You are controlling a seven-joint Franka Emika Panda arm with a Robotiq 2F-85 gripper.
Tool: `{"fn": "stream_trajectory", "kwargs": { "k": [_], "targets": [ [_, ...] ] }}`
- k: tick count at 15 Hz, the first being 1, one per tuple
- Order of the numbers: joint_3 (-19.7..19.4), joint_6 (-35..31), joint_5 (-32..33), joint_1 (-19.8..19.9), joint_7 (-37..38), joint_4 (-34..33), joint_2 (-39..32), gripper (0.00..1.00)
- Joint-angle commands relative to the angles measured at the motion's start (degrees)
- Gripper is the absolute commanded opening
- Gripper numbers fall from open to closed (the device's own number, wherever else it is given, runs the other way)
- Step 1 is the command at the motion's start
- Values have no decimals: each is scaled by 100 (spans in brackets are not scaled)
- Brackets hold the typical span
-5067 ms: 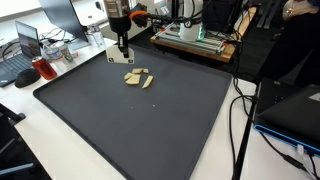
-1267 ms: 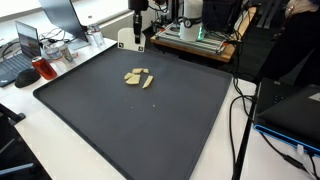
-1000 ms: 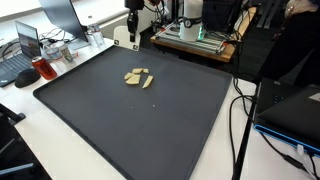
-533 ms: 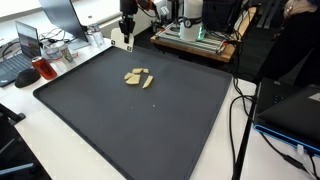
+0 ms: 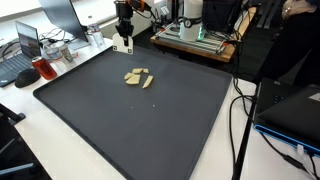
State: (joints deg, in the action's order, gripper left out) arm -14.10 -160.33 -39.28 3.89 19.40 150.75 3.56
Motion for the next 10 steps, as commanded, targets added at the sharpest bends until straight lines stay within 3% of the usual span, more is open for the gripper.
{"fn": "stream_trajectory", "kwargs": {
  "k": [1,10],
  "targets": [
    [-217,472,-810,37,-891,-494,-512,1],
    [-176,955,-1722,310,-1925,-1208,-1620,1]
  ]
}}
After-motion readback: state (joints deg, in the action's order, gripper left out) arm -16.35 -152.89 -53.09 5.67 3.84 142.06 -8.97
